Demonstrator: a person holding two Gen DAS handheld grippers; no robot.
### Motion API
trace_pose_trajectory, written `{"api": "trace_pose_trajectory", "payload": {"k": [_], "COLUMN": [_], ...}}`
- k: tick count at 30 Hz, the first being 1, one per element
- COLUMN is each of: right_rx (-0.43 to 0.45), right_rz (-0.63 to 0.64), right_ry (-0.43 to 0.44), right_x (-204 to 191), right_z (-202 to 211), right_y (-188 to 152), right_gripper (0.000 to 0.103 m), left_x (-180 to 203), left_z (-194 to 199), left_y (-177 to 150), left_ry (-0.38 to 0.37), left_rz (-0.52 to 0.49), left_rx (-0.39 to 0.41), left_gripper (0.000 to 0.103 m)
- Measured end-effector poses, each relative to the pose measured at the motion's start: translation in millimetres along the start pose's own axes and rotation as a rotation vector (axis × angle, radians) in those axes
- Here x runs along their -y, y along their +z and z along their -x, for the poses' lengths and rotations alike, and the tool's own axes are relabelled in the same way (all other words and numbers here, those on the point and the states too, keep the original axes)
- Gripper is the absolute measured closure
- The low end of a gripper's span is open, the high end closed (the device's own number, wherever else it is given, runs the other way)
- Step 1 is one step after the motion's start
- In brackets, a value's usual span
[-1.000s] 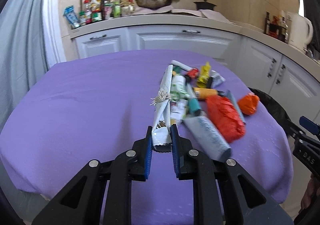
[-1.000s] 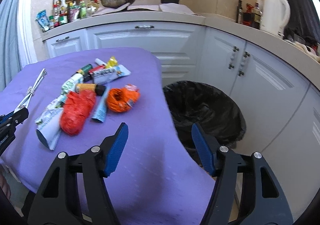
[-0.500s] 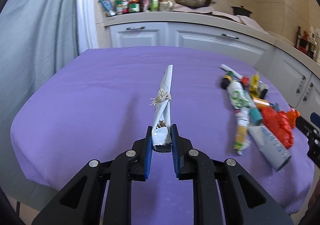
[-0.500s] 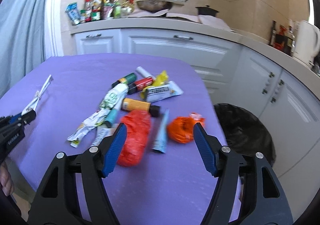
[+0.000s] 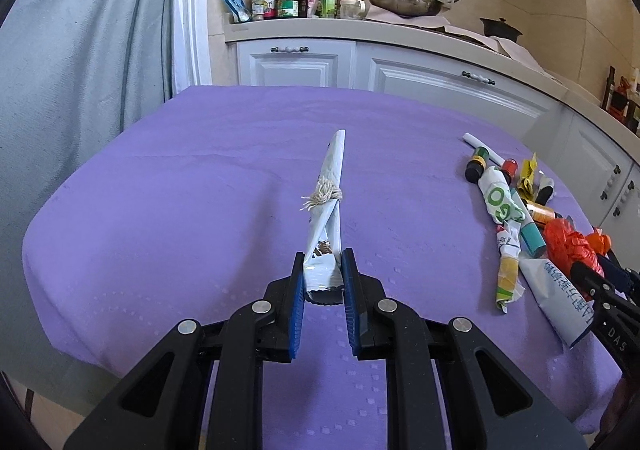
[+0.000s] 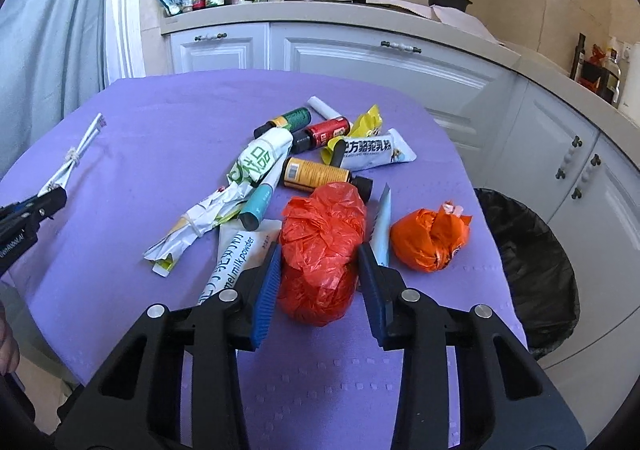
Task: Collect trash
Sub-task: 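Grasp the red plastic bag with the right tool while the left tool lifts the white wrapper, then carry both items over the black bin and open both tools to drop them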
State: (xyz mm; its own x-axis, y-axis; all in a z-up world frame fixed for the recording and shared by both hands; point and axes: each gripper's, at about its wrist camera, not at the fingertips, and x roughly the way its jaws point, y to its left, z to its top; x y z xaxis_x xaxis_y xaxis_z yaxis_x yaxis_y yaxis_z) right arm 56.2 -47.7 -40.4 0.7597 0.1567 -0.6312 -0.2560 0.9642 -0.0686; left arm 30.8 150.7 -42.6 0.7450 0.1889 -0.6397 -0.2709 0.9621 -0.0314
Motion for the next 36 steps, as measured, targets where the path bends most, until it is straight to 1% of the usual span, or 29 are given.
{"api": "trace_pose_trajectory", "payload": {"k": [5, 8, 11, 15, 18, 23, 29, 33, 36], "right_rx": [0.038, 0.059, 0.086, 0.113, 0.116, 0.121, 0.116, 0.113, 0.112], "right_rz": [-0.015, -0.036, -0.054, -0.068, -0.1, -0.138, -0.198, -0.224, -0.243], "right_ry": [-0.015, -0.043, -0.097, -0.209, -0.27, -0.358, -0.405, -0.419, -0.424], "right_x": [7.0, 18.5, 35.1, 62.0, 86.9, 124.9, 166.5, 188.9, 204.0], "right_z": [12.6, 20.7, 29.3, 36.2, 37.4, 37.8, 35.5, 32.9, 29.2], "right_y": [2.7, 3.5, 4.5, 4.5, 3.0, -0.2, -7.7, -11.6, -12.8], "right_gripper": [0.066, 0.066, 0.066, 0.066, 0.066, 0.066, 0.066, 0.066, 0.066], "left_x": [7.2, 14.3, 22.8, 39.9, 59.7, 102.1, 159.0, 197.5, 221.6], "left_z": [3.5, 6.3, 10.2, 15.4, 21.0, 27.6, 28.5, 25.0, 21.7], "left_y": [-1.2, -1.2, 0.8, 5.6, 9.3, 19.1, 29.3, 34.7, 35.1], "left_ry": [-0.008, -0.02, -0.038, -0.072, -0.107, -0.193, -0.268, -0.316, -0.337], "left_rz": [-0.005, -0.014, -0.027, -0.051, -0.085, -0.136, -0.21, -0.251, -0.284], "left_rx": [0.003, 0.009, 0.02, 0.036, 0.057, 0.077, 0.093, 0.089, 0.087], "left_gripper": [0.084, 0.084, 0.084, 0.084, 0.084, 0.084, 0.084, 0.084, 0.084]}}
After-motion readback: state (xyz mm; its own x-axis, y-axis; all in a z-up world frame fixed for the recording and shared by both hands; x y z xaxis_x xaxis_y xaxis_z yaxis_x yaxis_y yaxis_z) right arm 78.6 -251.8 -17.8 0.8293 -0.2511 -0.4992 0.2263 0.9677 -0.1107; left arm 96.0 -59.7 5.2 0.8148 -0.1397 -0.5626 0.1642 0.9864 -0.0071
